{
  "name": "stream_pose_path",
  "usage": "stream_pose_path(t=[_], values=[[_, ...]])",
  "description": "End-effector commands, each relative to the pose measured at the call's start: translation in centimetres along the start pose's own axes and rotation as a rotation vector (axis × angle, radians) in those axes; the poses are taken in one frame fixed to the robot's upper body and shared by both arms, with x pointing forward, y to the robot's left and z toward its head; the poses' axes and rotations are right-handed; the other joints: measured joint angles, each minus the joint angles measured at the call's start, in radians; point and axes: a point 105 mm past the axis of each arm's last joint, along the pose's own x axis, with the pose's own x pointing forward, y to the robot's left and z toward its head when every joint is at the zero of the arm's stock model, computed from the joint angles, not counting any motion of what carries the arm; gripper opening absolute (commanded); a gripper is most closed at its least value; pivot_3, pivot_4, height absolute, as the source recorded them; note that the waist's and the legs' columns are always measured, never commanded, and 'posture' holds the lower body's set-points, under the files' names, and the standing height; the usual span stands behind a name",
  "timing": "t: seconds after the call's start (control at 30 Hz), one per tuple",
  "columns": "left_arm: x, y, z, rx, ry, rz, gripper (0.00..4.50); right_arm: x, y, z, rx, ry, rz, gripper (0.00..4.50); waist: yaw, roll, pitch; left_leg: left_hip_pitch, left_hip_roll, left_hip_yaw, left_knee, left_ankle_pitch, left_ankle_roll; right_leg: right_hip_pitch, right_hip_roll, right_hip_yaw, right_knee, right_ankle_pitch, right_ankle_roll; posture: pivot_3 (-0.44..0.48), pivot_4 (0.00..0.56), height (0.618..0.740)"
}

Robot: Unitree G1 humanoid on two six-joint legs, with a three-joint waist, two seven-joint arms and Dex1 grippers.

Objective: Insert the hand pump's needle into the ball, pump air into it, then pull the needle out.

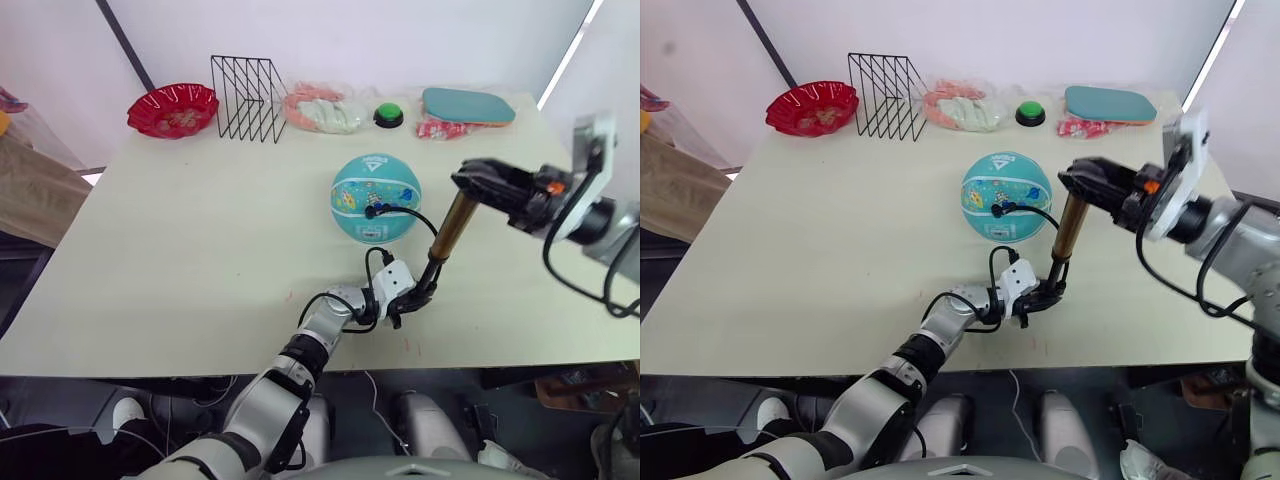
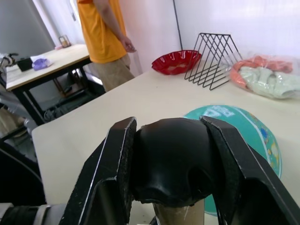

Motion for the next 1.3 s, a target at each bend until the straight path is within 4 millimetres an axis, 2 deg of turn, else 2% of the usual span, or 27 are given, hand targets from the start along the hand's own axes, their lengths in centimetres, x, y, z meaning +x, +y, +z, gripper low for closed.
stream_pose_path(t=[0.03,0.1,0.23,0.3,0.37,0.5,0.6,0.7,0.87,1.0,1.1,1.13,1.23,1.3], values=[[-0.8,-1.3,-3.7,-0.077,0.116,-0.028,1.06,-0.2,-1.8,-5.6,0.062,0.157,-0.084,1.64,-0.002,0.001,-0.001,0.000,0.000,0.000,0.000,0.000,0.000,0.000,0.000,0.000,0.000,0.000,0.000,0.000,0.150,0.740],[-0.8,-1.3,-3.7,-0.076,0.116,-0.029,1.06,-0.2,-2.3,-8.4,0.099,0.215,-0.100,1.64,-0.004,-0.002,-0.004,0.002,0.000,0.002,0.000,0.000,0.000,0.000,0.000,0.002,0.001,0.000,-0.001,0.000,0.150,0.740],[-0.9,-1.1,-3.6,-0.073,0.115,-0.026,1.06,-0.3,-2.6,-11.9,0.146,0.268,-0.118,1.64,-0.006,-0.002,-0.005,0.010,0.002,0.002,-0.001,0.000,0.000,0.006,0.002,0.002,0.001,-0.003,-0.004,0.000,0.150,0.740],[-0.9,-1.0,-3.6,-0.074,0.114,-0.023,1.06,-0.4,-2.4,-13.1,0.146,0.284,-0.115,1.64,-0.008,-0.002,-0.007,0.010,0.003,0.002,-0.001,0.000,0.000,0.007,0.003,0.002,0.001,-0.003,-0.004,0.000,0.150,0.740],[-0.9,-1.0,-3.6,-0.076,0.115,-0.021,1.06,-0.2,-2.4,-13.1,0.122,0.281,-0.109,1.64,-0.014,-0.001,-0.009,0.011,0.003,0.002,-0.001,0.000,0.000,0.007,0.003,0.003,0.001,-0.003,-0.004,0.000,0.150,0.740],[-0.8,-1.0,-3.6,-0.078,0.116,-0.017,1.06,0.3,-2.7,-10.1,0.075,0.188,-0.101,1.64,-0.018,-0.002,-0.010,0.013,0.003,0.002,-0.001,0.000,0.000,0.010,0.003,0.002,0.001,-0.003,-0.004,0.000,0.150,0.740],[-0.8,-1.0,-3.6,-0.080,0.116,-0.017,1.06,0.5,-2.9,-5.3,-0.028,0.096,-0.104,1.64,-0.017,-0.001,-0.009,0.013,0.003,0.002,-0.001,0.000,0.000,0.010,0.003,0.002,0.001,-0.003,-0.004,0.000,0.150,0.740],[-0.7,-0.9,-3.6,-0.082,0.116,-0.016,1.06,0.4,-2.4,-0.6,-0.095,-0.001,-0.091,1.64,-0.013,0.002,-0.004,0.010,0.001,0.002,-0.001,0.000,0.000,0.007,0.002,0.003,0.001,-0.003,-0.004,0.000,0.150,0.740],[-0.5,-1.0,-3.5,-0.087,0.113,-0.016,1.06,-0.4,-0.9,4.6,-0.159,-0.086,-0.063,1.64,0.002,0.005,0.000,-0.003,0.000,0.002,0.000,0.000,0.000,-0.004,0.001,0.004,0.001,0.000,0.000,0.000,0.150,0.740],[-0.4,-1.0,-3.4,-0.087,0.109,-0.019,1.06,-1.3,0.4,8.9,-0.205,-0.133,-0.045,1.64,0.005,0.007,0.005,-0.004,0.000,0.002,0.001,0.000,0.000,-0.004,0.001,0.003,0.001,0.000,0.000,0.000,0.150,0.740],[-0.4,-1.1,-3.4,-0.086,0.107,-0.021,1.06,-1.8,1.1,10.6,-0.218,-0.143,-0.040,1.64,0.005,0.009,0.008,-0.004,-0.001,0.001,0.001,0.000,0.000,-0.004,0.001,0.003,0.001,0.000,0.000,0.000,0.150,0.740],[-0.4,-1.1,-3.4,-0.088,0.106,-0.021,1.06,-1.8,1.4,10.5,-0.221,-0.132,-0.031,1.64,0.005,0.009,0.008,-0.005,0.000,0.001,0.001,0.000,0.000,-0.004,0.001,0.003,0.001,0.000,0.000,0.000,0.150,0.740],[-0.3,-1.2,-3.5,-0.090,0.106,-0.022,1.06,-1.5,1.9,9.5,-0.217,-0.088,-0.014,1.64,0.005,0.009,0.008,-0.005,0.000,0.001,0.001,0.000,0.000,-0.004,0.001,0.003,0.001,0.000,0.000,0.000,0.150,0.740],[-0.3,-1.3,-3.6,-0.090,0.106,-0.024,1.06,-1.1,1.4,7.4,-0.194,-0.033,-0.027,1.64,0.005,0.009,0.008,-0.005,0.000,0.001,0.001,0.000,0.000,-0.004,0.001,0.003,0.001,0.000,0.000,0.000,0.150,0.740]])
